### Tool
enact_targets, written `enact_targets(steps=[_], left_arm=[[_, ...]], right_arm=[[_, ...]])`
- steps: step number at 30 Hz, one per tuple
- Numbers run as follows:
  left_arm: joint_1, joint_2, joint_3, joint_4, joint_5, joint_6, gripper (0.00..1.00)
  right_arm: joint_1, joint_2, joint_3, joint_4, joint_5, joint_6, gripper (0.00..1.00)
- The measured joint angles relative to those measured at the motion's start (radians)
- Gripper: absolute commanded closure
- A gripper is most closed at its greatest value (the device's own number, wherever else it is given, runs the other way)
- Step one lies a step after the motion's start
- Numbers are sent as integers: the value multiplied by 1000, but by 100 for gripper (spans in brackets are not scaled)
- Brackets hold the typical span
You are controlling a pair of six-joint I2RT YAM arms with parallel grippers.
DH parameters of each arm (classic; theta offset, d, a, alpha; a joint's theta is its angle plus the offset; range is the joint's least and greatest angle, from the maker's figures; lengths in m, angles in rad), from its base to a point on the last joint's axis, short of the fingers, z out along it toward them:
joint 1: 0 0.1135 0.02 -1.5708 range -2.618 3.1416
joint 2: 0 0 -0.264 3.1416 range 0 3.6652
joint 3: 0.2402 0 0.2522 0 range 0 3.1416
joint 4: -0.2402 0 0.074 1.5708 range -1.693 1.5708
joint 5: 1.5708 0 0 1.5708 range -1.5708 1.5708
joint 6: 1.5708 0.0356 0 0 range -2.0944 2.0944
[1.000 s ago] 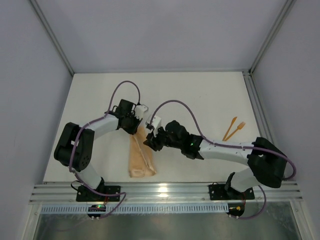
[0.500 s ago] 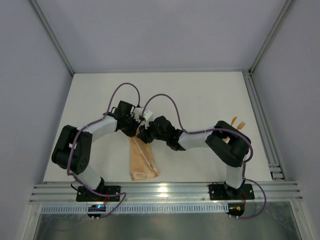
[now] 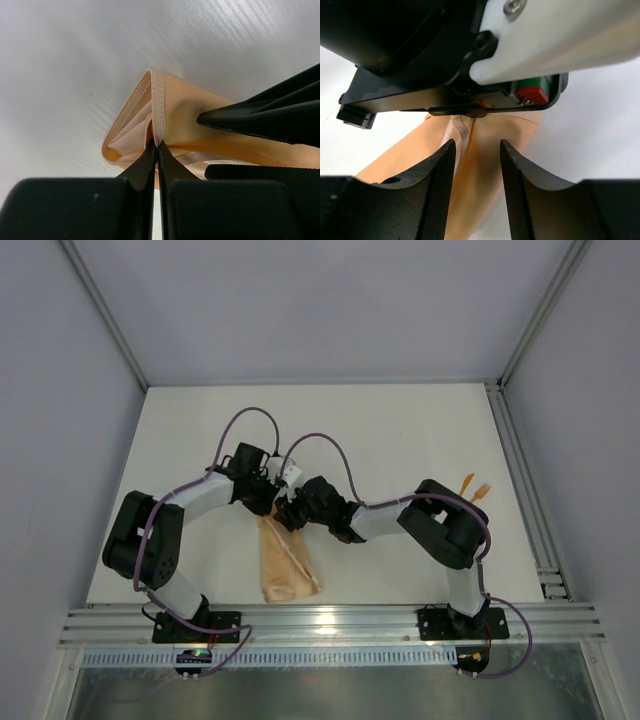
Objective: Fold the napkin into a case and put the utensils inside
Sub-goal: Stuff the top corner of the smaller-rectangle-folded napkin into the folded napkin.
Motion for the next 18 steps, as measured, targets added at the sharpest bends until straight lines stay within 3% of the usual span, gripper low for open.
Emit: enact_targets(steps=[11, 18], left_arm=[[53, 0, 0, -10, 85, -26, 100], [59, 0, 0, -11, 101, -25, 100]], right_arm=[[74, -21, -129, 110, 41, -59, 53], [87, -21, -104, 70, 59, -76, 48]])
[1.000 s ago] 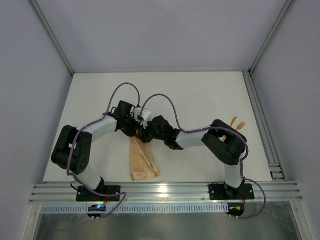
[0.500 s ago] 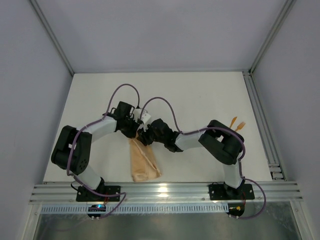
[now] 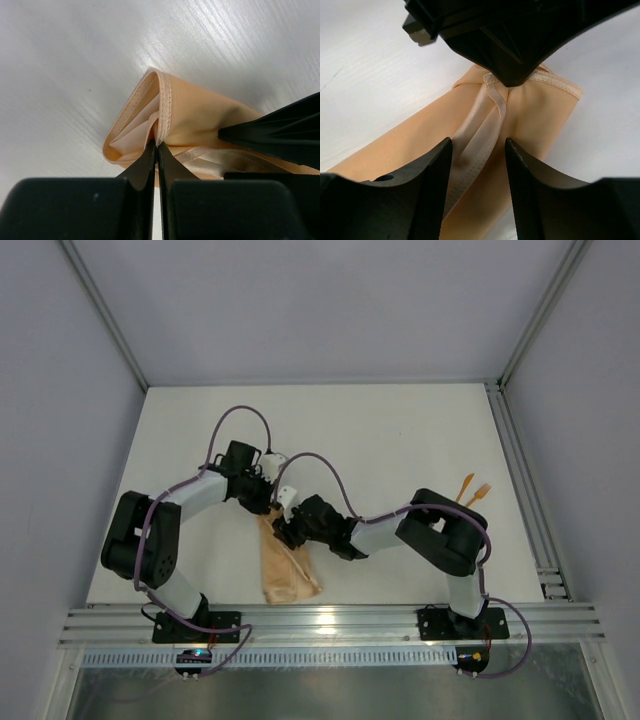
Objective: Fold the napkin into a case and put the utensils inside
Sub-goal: Stuff the top corner of the smaller-rectangle-folded napkin into the folded napkin.
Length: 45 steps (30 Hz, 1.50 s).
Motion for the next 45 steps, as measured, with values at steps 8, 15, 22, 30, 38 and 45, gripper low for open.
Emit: enact_targets(steps=[8, 15, 22, 30, 38, 45], left_arm=[[2, 0, 0, 0, 19, 0, 100], [2, 0, 0, -2, 27, 1, 91], [5, -30, 27, -64, 32, 15, 53], [87, -216, 65, -180, 46, 64, 60], [97, -276, -43, -143, 43, 169, 63], [18, -267, -206, 51, -48, 273, 56]], right_arm=[[41, 9, 85, -94, 110, -53, 47], [44, 57, 124, -112, 143, -76, 65], [54, 68, 126, -94, 168, -70, 82], [45, 68, 91, -30, 170, -29, 86], [-3, 68, 29, 84, 99, 40, 89], [-32, 67, 10, 117, 54, 87, 90]])
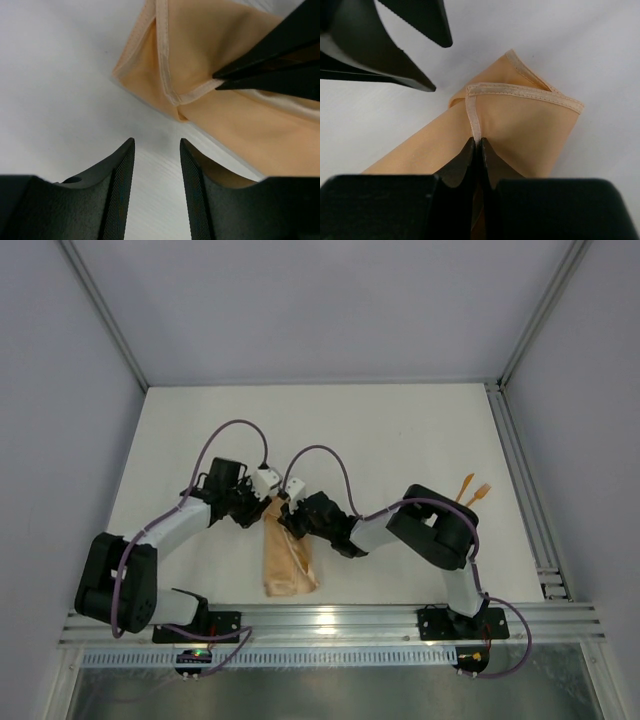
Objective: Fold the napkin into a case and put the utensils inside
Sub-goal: Stuff the top corner of the smaller-rectangle-folded napkin into the folded napkin.
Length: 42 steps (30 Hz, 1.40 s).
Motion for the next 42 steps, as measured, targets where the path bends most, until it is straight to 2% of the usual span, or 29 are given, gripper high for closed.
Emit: enact_targets(steps=[5, 11, 19, 24, 35, 40, 41, 42], left_arm=[[-18, 9, -5, 122, -10, 17, 55], [-19, 49, -5, 182, 15, 18, 56], [-4, 74, -37, 209, 107, 12, 60], [39, 73, -50, 208, 186, 41, 58], [9, 55, -97, 235, 138, 117, 58], [-9, 74, -97, 282, 76, 92, 70], [-14, 80, -97, 290, 66, 88, 74], [-20, 85, -97, 296, 61, 85, 84]], right_arm=[[-5, 0, 0, 1, -13, 10, 90], [-16, 0, -6, 10, -36, 40, 91], [-50, 0, -46, 73, -99, 114, 92], [-63, 1, -46, 73, -122, 152, 93], [-75, 6, -46, 82, -144, 173, 93], [-76, 6, -46, 82, -145, 171, 93], [-76, 6, -46, 82, -145, 169, 93], [-77, 6, -46, 81, -146, 168, 93]])
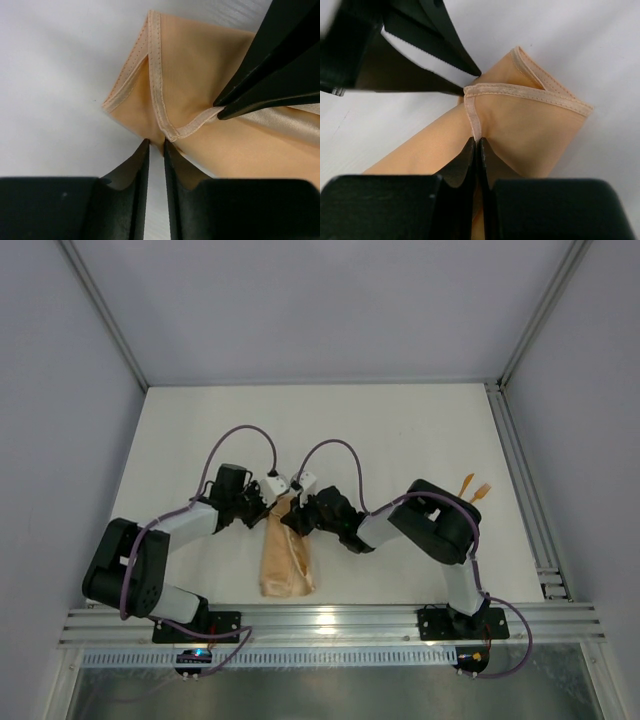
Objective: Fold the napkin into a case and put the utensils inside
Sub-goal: Stuff the top corner of the smaller-rectangle-folded napkin into the folded napkin.
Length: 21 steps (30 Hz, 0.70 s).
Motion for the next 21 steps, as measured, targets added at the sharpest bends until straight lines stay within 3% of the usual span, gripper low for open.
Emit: enact_targets(steps=[2, 4, 21], left_arm=[[-11, 5, 0, 12, -14, -8, 96], [-18, 9, 0, 18, -21, -21, 100], [0, -38, 61, -42, 18, -262, 100]], right_arm=[[0, 0, 0, 0, -1, -7, 93], [0, 0, 0, -2, -1, -17, 91], [63, -29, 43, -129, 57, -189, 88]])
